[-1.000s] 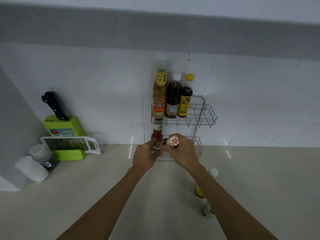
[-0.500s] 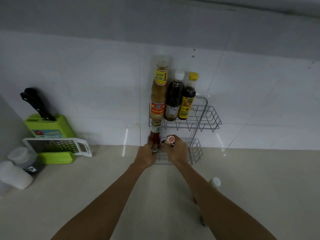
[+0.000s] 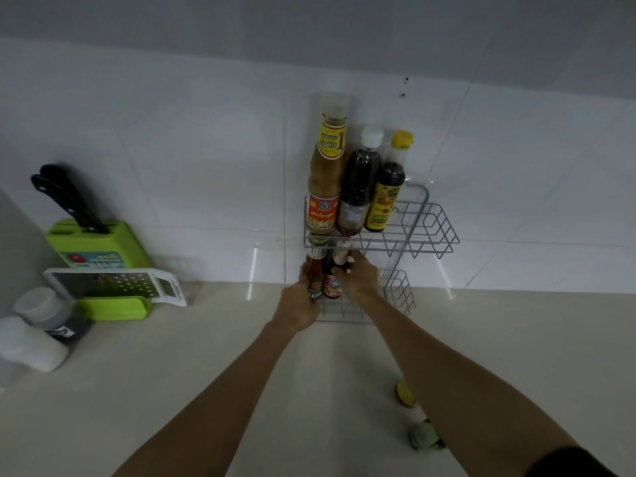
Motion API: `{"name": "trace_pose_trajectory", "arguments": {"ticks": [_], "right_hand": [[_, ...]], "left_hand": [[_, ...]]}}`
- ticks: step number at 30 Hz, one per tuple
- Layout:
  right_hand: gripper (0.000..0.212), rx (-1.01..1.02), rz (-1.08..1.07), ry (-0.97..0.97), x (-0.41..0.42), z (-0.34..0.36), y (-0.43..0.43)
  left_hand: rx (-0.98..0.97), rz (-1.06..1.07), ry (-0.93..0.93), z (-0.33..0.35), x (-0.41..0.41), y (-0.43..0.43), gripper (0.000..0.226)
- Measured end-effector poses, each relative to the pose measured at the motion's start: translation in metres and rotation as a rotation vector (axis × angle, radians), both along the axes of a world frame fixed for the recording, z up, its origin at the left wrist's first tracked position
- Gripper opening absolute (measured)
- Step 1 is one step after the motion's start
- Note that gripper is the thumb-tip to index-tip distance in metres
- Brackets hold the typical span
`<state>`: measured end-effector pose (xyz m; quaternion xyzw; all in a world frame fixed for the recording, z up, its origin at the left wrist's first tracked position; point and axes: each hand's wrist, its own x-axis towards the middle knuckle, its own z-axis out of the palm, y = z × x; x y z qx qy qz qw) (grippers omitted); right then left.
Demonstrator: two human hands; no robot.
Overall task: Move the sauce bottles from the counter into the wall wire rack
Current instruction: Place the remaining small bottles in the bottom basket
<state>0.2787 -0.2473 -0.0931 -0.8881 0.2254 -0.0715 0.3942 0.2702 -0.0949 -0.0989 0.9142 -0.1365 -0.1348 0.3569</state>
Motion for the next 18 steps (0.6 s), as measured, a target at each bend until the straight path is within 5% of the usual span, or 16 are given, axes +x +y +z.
{"name": "trace_pose_trajectory", "arguments": {"ticks": [5, 18], "right_hand": [[0.064, 0.018, 0.032, 0.137, -0.016, 0.007, -0.013], [0.03, -0.245, 0.304, 0.168, -0.166, 0.076, -0.066]], "left_hand": [[0.012, -0.03, -0.003, 0.015, -0.013, 0.003, 0.044], [0.084, -0.345, 0.06, 0.047, -0.111, -0.013, 0.021]]}}
